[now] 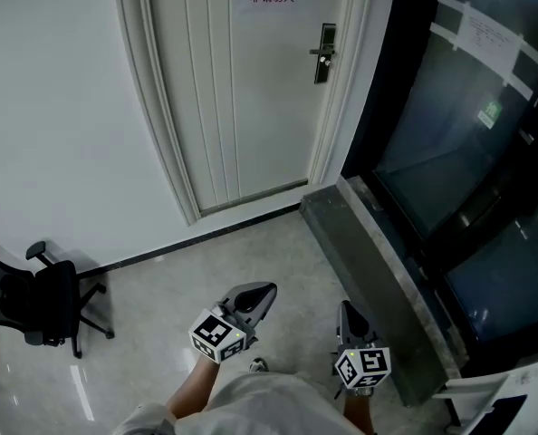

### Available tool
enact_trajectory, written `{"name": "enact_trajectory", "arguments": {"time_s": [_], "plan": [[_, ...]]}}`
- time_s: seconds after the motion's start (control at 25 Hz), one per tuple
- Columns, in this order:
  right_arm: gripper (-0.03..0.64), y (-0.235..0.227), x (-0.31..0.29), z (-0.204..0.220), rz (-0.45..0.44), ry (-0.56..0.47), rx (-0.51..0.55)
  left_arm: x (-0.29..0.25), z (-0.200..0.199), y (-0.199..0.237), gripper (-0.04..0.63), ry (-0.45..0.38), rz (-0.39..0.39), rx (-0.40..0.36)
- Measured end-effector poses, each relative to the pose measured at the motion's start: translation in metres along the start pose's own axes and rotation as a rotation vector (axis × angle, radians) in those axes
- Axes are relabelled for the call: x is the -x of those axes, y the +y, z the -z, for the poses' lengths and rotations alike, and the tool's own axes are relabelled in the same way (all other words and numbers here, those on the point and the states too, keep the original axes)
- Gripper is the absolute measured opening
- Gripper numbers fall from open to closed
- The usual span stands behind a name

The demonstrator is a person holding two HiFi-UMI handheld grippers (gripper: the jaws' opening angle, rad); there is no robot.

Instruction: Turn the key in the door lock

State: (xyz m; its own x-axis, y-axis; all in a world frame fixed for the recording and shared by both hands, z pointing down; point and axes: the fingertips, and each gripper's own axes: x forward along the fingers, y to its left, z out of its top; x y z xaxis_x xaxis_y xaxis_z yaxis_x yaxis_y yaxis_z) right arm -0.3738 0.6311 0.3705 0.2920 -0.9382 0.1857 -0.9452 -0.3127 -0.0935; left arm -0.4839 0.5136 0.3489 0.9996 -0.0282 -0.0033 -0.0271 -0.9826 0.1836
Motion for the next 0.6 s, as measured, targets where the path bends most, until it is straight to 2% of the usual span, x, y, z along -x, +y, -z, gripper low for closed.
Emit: {"name": "enact_trajectory", "arguments": {"time_s": [0.24, 0.44, 0.6], "plan": [[0.003, 0.0, -0.027, -0.013, 0.0, -0.024, -0.006, -0.011, -0.007, 0.029, 0.005, -0.01, -0.005, 0.0], [0.003, 0.001, -0.055, -0.015, -0.066, -0.04, 0.021, -0.028, -0.004, 0.048, 0.005, 0.003, -0.015, 0.002], [0.003, -0.007, -0.09, -0.014, -0.08, -0.028, 0.051, -0.046, 0.0, 0.071, 0.005, 0.009, -0.046, 0.002]]}}
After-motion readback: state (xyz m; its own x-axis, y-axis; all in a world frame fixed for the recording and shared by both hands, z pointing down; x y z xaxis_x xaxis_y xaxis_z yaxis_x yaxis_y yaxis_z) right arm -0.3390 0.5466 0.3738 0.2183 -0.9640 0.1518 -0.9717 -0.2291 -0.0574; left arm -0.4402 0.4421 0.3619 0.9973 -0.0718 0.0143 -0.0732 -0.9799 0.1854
